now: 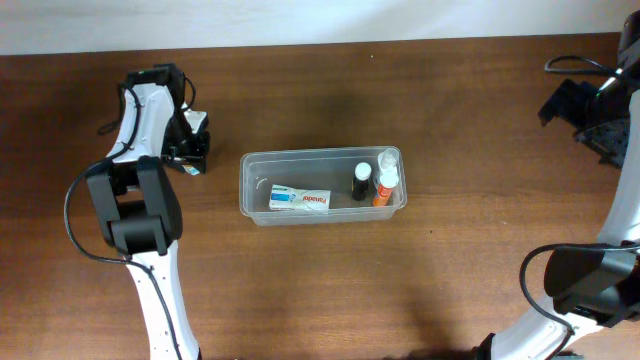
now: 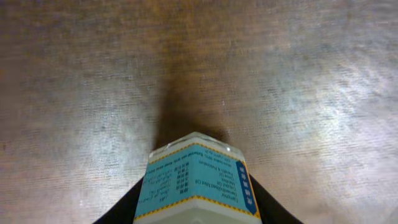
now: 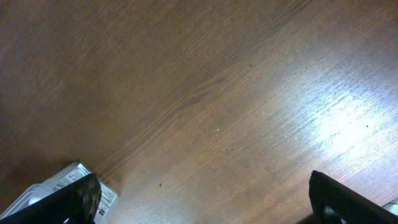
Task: Pack container
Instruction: 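Carry the jar over the container and lower it beside the box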
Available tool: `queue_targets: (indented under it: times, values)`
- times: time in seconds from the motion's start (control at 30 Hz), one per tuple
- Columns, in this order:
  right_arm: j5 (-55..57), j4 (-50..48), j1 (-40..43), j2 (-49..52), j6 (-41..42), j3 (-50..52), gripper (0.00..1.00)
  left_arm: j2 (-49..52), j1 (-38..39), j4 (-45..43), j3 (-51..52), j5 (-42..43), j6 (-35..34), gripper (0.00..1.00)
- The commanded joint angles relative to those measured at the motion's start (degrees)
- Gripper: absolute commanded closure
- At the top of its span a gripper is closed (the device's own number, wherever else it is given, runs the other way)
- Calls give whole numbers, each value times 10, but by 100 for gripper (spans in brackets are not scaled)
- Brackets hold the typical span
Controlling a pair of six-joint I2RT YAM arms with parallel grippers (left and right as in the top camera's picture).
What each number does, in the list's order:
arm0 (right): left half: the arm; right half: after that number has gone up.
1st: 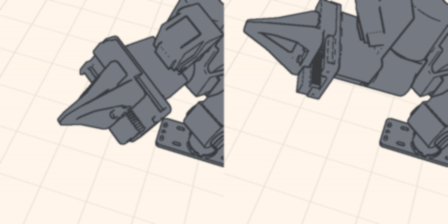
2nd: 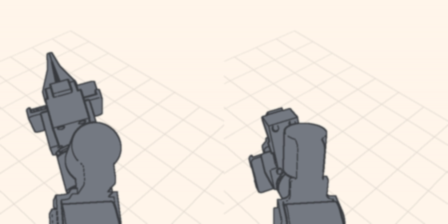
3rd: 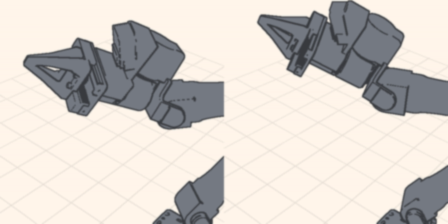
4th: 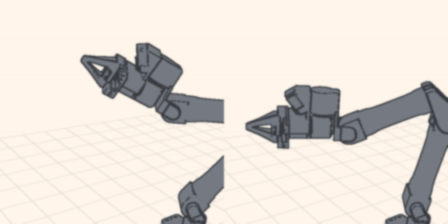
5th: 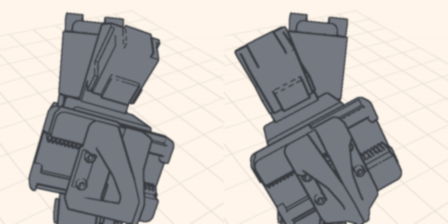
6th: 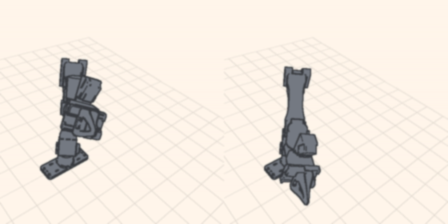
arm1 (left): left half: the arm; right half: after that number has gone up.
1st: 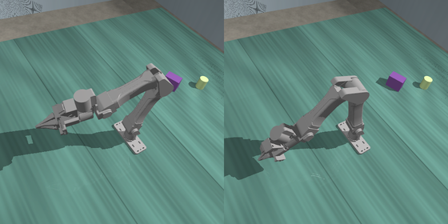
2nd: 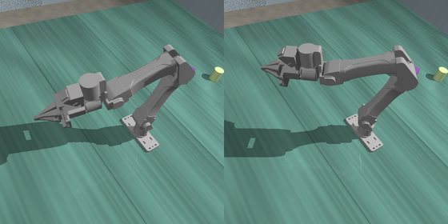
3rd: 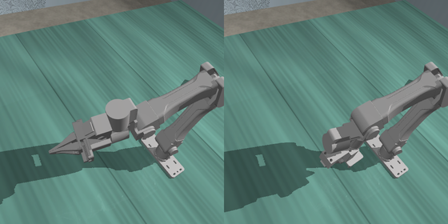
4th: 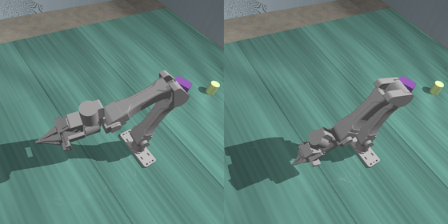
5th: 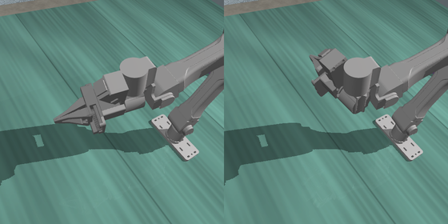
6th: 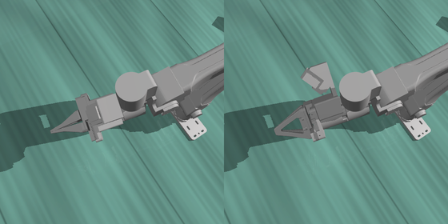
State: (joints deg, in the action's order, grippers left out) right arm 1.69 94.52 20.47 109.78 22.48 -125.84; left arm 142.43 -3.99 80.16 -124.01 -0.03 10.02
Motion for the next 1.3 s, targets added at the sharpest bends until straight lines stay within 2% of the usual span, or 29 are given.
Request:
queue_targets:
  times: [0.0,0.37,0.8,1.0,1.27]
  values:
    - [5,0,-2,-4,3,-7,2,1,0,30,-63,14,-14,73]
    - [5,0,-2,-4,3,-7,2,0,11,166,-237,64,-15,73]
    - [5,0,-2,-4,3,-7,2,-85,82,166,-238,64,-16,72]
    - [5,0,-2,-4,3,-7,2,-156,122,166,-205,64,-18,72]
    - [5,0,-2,-4,3,-7,2,-223,173,166,-56,62,-19,72]
